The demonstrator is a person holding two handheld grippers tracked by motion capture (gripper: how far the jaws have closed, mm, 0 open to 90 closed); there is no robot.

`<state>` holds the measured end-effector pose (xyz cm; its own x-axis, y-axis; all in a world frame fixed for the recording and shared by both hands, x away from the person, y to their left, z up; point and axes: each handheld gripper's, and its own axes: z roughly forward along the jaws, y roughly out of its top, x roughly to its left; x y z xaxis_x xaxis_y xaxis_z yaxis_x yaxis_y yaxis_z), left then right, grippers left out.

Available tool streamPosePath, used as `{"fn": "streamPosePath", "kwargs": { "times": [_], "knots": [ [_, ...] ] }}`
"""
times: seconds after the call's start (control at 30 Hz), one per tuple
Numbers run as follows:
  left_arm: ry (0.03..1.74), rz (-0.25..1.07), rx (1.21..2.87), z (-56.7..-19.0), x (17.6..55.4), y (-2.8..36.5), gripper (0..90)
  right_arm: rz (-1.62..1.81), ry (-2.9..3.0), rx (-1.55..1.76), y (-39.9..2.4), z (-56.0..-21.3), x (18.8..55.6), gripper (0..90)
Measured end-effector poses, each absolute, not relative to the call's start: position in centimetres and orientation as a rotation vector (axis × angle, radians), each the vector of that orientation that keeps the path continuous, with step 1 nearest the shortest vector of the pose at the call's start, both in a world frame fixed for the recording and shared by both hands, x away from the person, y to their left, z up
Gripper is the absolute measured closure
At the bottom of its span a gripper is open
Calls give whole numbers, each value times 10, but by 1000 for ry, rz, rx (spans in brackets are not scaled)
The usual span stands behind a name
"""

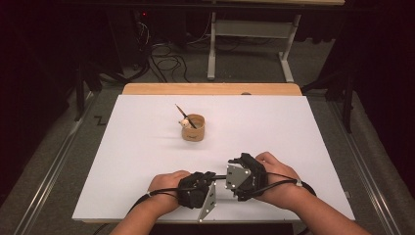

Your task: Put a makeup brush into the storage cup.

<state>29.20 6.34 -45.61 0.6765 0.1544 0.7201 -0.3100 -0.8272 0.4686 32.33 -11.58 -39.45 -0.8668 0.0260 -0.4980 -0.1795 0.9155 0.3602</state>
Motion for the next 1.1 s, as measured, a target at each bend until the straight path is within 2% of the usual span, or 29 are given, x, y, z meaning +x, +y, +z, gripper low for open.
{"fn": "streamPosePath", "kwargs": {
  "times": [0.27,0.47,0.8,1.1],
  "knots": [
    [-94,1078,2323,-454,293,68,795,588,2551,-54,-121,-390,327,175],
    [-68,1073,2334,-453,295,73,794,623,2546,-7,-125,-388,329,127],
    [-5,1066,2341,-453,301,85,794,648,2540,72,-134,-389,334,120],
    [140,937,2244,-462,307,99,794,694,2526,154,-148,-390,342,121]
  ]
}}
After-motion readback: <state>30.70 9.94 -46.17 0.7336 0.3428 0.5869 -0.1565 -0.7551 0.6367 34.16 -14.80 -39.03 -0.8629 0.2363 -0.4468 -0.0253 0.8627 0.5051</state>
